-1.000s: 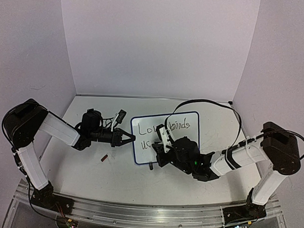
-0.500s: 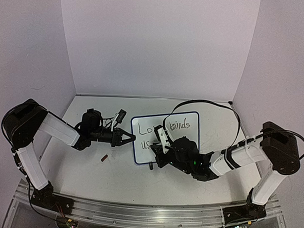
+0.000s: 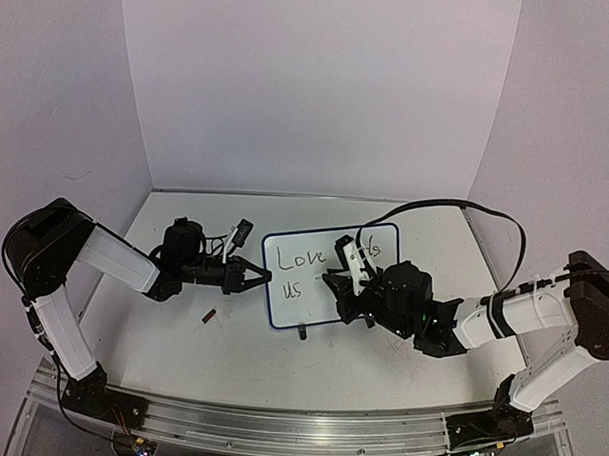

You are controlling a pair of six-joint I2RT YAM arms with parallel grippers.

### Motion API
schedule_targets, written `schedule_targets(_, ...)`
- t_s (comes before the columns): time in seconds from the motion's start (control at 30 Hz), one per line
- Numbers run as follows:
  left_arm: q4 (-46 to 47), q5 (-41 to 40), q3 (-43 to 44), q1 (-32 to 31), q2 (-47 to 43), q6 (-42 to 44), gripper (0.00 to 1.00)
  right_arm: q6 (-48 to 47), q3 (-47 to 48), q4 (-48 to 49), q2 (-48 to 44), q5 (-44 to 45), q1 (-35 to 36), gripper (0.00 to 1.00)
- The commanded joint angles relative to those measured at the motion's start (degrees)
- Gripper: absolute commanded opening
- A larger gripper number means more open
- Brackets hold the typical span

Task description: Write a sentence on the whiteboard

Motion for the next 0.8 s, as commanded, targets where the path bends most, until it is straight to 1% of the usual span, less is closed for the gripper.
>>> schedule_targets(0.0, 1.8, -1.87, -0.65, -0.1, -2.18, 1.15, 0.0, -1.15, 2.36, 2.26, 3.23, -2.86, 0.36, 0.0)
schedule_targets(0.33, 1.81, -2.06, -0.82, -0.1, -2.49, 1.03, 0.0, 0.61, 3.02, 3.37, 6.49, -6.03, 1.21, 0.0)
schedule_targets(0.43, 1.78, -2.07, -1.06, -0.11, -2.43, 1.06, 0.0, 0.66, 3.52, 3.09, 6.95, -4.76, 1.45, 0.0)
schedule_targets(0.57, 1.75, -2.25, -1.34, -0.1, -2.6, 1.3, 0.0, 1.48, 3.12, 2.93, 6.27, 1.07, 1.48, 0.0)
schedule_targets(0.77, 1.75, -2.17, -1.02, -0.1, -2.43, 1.33, 0.0, 1.49, 2.4, 3.33, 5.89, 1.66, 1.45, 0.0)
